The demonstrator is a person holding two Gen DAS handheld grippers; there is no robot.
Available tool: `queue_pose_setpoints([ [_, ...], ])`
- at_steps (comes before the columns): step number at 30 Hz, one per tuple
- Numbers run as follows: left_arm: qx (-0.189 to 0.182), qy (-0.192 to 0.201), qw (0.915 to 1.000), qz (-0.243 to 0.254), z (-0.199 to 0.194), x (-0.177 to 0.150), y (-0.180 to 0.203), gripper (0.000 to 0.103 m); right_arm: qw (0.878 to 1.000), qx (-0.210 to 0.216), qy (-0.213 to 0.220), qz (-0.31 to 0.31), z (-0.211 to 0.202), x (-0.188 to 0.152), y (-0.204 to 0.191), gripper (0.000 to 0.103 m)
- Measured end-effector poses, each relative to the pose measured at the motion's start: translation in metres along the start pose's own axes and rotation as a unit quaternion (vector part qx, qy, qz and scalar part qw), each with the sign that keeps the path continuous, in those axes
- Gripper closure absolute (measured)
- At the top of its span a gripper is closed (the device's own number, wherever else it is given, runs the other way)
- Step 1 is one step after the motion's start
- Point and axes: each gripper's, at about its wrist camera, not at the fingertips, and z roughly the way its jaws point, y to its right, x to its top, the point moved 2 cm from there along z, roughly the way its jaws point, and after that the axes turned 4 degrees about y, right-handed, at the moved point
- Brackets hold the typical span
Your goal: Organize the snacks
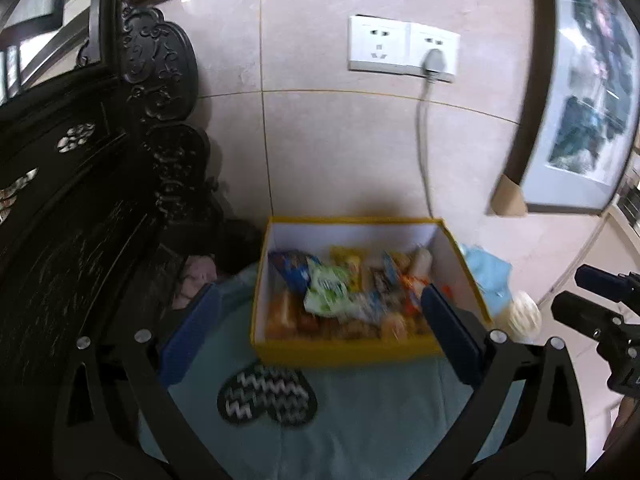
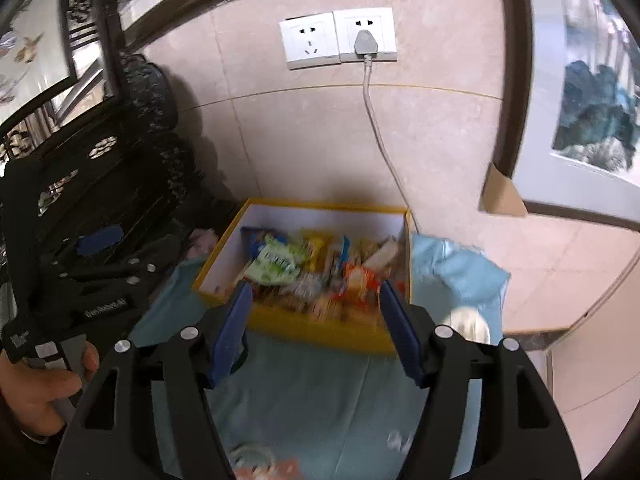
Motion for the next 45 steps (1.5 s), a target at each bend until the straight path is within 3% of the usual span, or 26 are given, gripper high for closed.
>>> queue_pose_setpoints([
  [7,-0.005,-0.021,0.9995,0.024,-0.084,-0.04,0.015,0.002,0.999,-0.023,-0.021,0.038,-0.076,-0.05,-0.008,0.032],
  [8,0.001,-0.027,0.9994,0.022,-0.099,-0.046,0.015,0.002,0.998,-0.029,-0.025,0.042,-0.084,-0.056,-0.008,0.028],
  [10,0.004,-0.034,0.9992,0.023,-0.118,-0.054,0.015,0.002,0.997,-0.041,-0.032,0.056,-0.107,-0.072,-0.007,0.005],
  [20,-0.028,-0.016,0.999,0.031,-0.197,-0.089,0.028,0.002,0.998,-0.047,-0.023,0.021,-0.168,-0.117,-0.032,0.004],
  [26,0.009,0.008,0.9988,0.047,-0.213,-0.091,0.033,0.002,0.998,-0.057,-0.01,0.018,-0.185,-0.123,-0.041,0.002],
  [36,-0.019,0.005,0.999,0.041,-0.218,-0.095,0.029,0.002,0.998,-0.057,-0.011,0.009,-0.189,-0.129,-0.048,0.002],
  [45,-0.014,-0.016,0.9995,0.024,-0.211,-0.1,0.021,0.002,0.998,-0.054,-0.013,0.002,-0.187,-0.132,-0.049,0.002],
])
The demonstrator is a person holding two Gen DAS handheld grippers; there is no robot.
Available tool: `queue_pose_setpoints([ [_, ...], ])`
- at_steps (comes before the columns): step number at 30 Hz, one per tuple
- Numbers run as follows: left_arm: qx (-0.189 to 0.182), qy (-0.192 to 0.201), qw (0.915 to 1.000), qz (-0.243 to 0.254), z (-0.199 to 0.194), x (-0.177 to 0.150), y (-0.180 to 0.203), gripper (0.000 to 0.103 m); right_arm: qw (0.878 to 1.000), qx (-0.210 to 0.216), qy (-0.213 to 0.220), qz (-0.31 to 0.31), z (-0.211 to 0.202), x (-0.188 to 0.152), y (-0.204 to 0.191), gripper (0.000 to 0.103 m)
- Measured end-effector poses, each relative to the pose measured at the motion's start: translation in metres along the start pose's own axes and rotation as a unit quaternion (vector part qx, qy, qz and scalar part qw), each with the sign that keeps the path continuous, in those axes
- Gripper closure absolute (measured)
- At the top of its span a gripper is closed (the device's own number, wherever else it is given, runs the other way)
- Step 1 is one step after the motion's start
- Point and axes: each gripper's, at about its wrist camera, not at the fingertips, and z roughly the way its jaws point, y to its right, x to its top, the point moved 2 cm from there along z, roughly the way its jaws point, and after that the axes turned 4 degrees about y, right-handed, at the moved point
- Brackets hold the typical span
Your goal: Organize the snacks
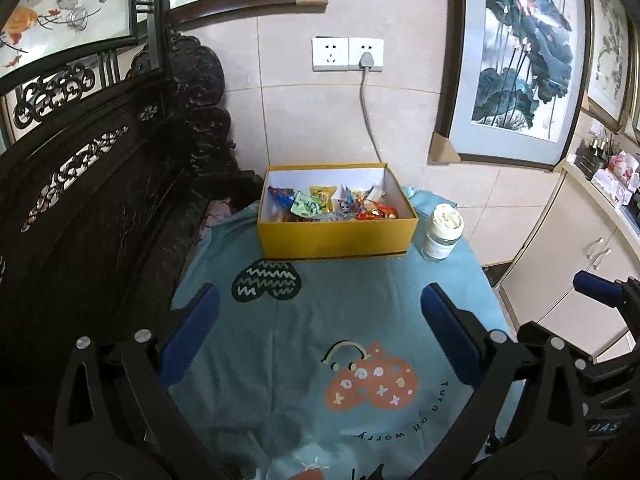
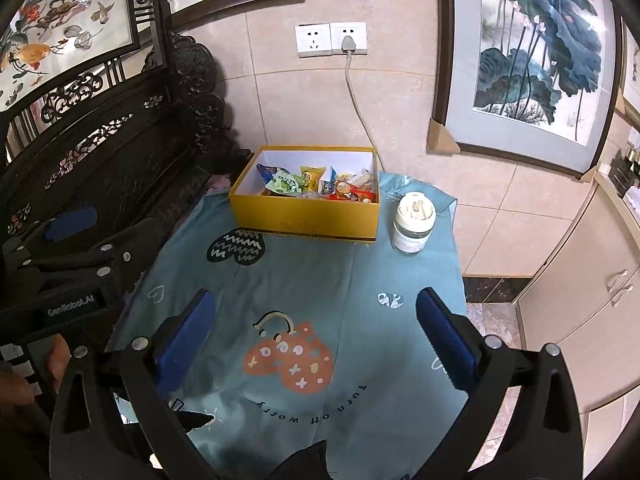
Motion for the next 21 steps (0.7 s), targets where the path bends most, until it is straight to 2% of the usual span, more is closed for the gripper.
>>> queue_pose_setpoints([
  [15,-0.021,-0.008,0.9992,-0.033,0.003,0.001,0.002,0.002,1.0,0.002,-0.005,-0.007,0.004,-0.004,0.002,0.002],
  [21,-0.007,0.035,0.9992,-0.015,-0.008,0.001,0.005,0.002,1.0,0.003,-0.006,-0.007,0.005,-0.004,0.003,0.002],
])
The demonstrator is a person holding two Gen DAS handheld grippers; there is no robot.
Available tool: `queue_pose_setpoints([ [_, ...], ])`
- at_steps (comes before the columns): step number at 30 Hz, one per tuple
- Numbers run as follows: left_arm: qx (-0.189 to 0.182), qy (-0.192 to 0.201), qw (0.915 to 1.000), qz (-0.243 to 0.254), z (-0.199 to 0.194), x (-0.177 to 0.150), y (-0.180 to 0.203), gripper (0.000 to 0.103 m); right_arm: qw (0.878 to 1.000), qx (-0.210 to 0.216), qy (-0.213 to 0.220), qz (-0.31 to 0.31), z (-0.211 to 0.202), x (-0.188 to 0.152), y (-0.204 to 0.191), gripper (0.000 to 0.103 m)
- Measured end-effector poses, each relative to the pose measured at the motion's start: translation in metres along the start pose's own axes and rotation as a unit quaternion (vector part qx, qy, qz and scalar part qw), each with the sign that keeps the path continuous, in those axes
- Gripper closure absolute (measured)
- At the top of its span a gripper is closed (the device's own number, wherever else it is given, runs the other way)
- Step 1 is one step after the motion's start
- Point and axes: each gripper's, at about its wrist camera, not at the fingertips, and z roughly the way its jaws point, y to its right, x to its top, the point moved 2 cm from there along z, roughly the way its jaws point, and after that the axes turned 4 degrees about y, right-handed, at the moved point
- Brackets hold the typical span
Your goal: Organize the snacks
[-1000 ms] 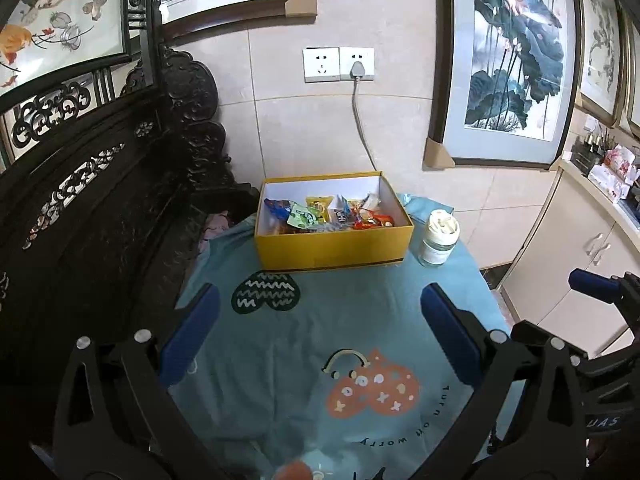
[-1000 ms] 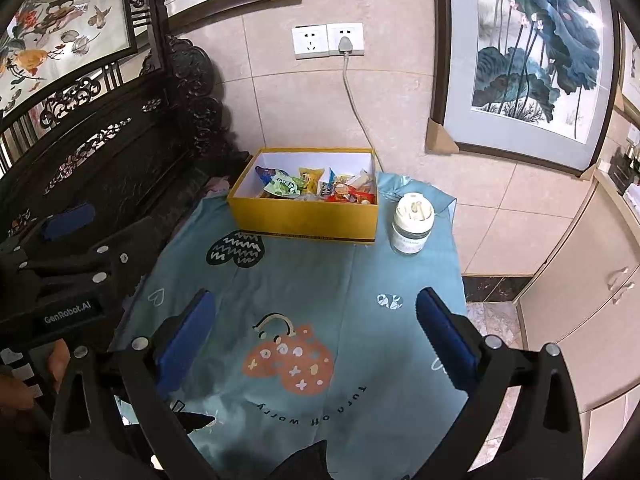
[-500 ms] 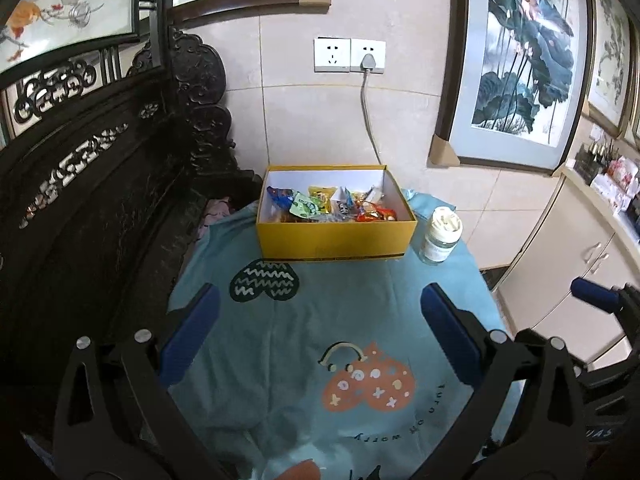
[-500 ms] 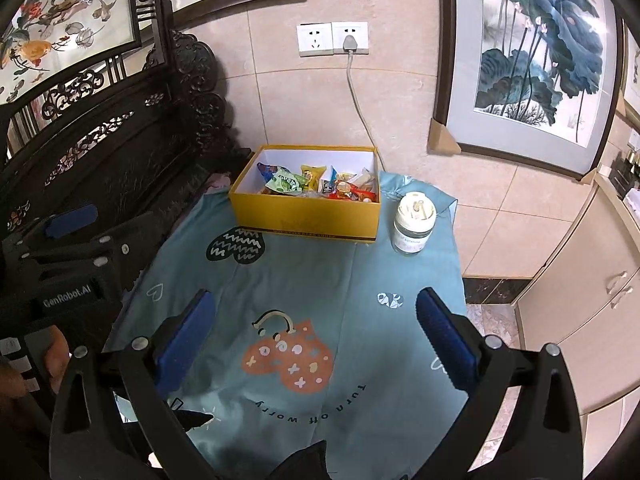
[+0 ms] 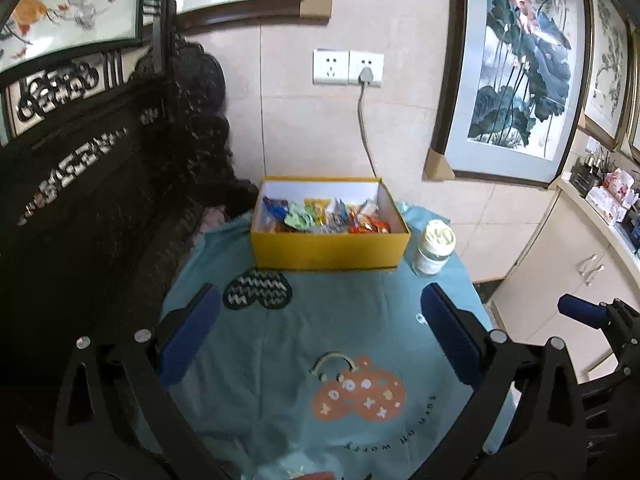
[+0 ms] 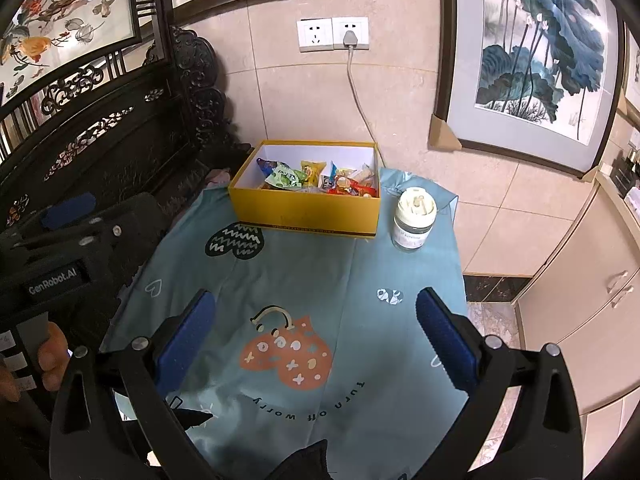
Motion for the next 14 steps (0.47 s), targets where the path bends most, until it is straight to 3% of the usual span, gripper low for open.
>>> queue_pose_setpoints([
  [4,-0.008,-0.01,0.9999,0.009,0.002,-0.001,0.002,0.002,1.0,0.001,0.001,-0.001,0.0,0.0,0.001,0.002],
  [9,0.024,-0.018,0.9995,0.013,0.006,-0.001,-0.001,0.002,1.0,-0.001,0.003,-0.003,0.0,0.001,0.001,0.002],
  [14,0.03,-0.032,0.999,0.01,0.011,-0.003,-0.005,0.002,1.0,0.0,0.004,-0.006,0.0,0.002,0.001,0.002],
])
